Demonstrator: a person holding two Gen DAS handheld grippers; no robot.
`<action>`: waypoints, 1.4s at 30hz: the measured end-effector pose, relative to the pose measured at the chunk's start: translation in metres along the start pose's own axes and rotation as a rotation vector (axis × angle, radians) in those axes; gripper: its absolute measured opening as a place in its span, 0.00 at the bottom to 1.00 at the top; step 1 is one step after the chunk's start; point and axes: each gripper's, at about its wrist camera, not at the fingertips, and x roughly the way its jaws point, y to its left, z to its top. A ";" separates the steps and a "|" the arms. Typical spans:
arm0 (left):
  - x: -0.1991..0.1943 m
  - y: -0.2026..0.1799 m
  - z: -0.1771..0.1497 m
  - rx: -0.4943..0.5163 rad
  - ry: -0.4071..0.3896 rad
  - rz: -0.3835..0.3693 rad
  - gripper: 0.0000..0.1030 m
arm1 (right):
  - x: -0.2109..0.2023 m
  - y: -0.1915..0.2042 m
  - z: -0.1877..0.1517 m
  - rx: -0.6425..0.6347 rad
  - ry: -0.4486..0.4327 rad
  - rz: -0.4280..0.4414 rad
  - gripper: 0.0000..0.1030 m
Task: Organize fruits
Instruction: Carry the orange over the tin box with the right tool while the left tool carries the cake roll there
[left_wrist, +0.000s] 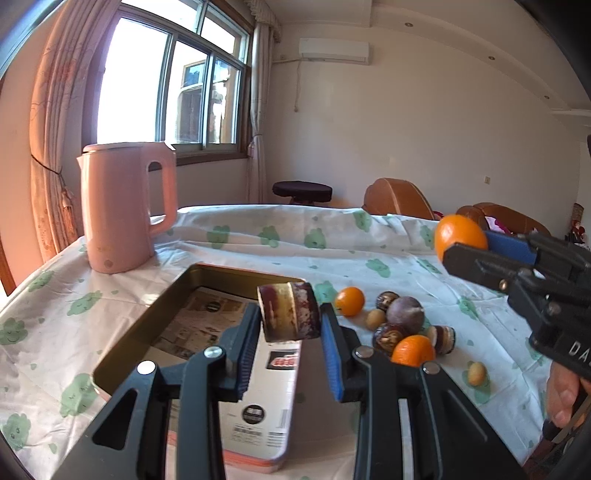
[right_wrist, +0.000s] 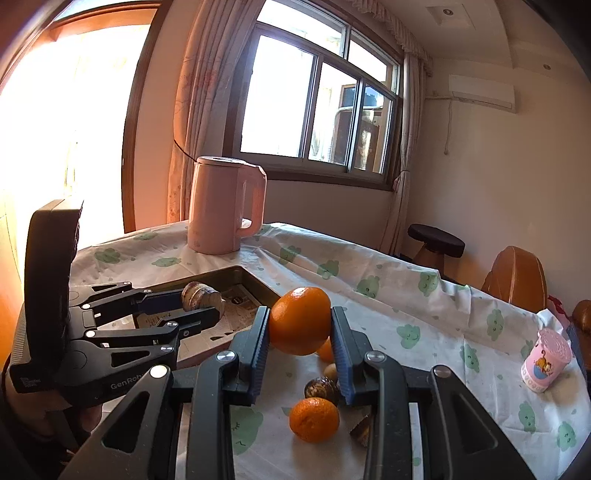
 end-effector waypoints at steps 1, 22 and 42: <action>0.000 0.004 0.001 -0.002 0.000 0.009 0.33 | 0.002 0.002 0.004 -0.005 0.000 0.006 0.33; 0.024 0.060 0.014 0.027 0.023 0.154 0.33 | 0.066 0.042 0.031 -0.070 0.067 0.067 0.33; 0.050 0.076 0.009 0.043 0.101 0.198 0.33 | 0.126 0.054 0.007 -0.046 0.200 0.097 0.33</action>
